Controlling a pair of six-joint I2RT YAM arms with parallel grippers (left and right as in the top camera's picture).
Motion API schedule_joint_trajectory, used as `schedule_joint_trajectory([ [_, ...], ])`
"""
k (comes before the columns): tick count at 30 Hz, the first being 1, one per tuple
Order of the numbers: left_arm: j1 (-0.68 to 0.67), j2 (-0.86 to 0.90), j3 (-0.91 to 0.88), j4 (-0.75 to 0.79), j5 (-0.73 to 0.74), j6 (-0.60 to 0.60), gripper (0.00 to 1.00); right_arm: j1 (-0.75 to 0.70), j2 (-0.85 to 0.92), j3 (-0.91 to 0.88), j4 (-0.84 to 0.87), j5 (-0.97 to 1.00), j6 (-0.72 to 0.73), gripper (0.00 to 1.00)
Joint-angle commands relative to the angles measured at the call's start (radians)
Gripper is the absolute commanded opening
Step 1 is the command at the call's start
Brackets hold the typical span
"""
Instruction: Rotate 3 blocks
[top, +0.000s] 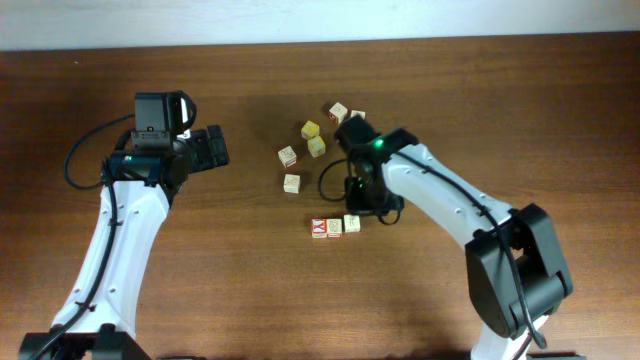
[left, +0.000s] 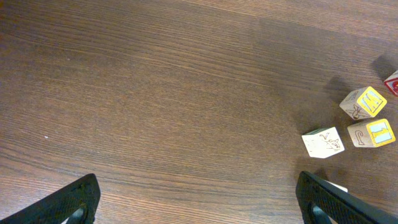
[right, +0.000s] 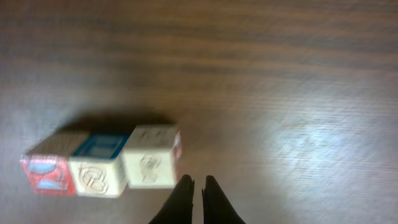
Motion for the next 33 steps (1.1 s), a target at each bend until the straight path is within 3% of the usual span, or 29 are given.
schedule_joint_trajectory([
  [1,0.003,0.003,0.01,0.001,-0.015,-0.009,0.99,-0.011,0.023,-0.058,0.116,0.002,-0.046,0.09],
  [8,0.003,0.003,0.01,0.001,-0.014,-0.009,0.99,-0.01,0.075,-0.071,0.159,-0.096,-0.082,0.09],
  [21,0.003,0.003,0.01,0.001,-0.015,-0.009,0.99,-0.007,0.075,-0.071,0.084,-0.143,-0.049,0.09],
  [27,0.003,0.003,0.01,0.001,-0.015,-0.009,0.99,0.057,0.075,-0.071,0.074,-0.15,-0.039,0.09],
  [33,0.003,0.003,0.01,0.001,-0.015,-0.009,0.99,-0.007,0.035,-0.025,0.033,-0.138,-0.07,0.07],
])
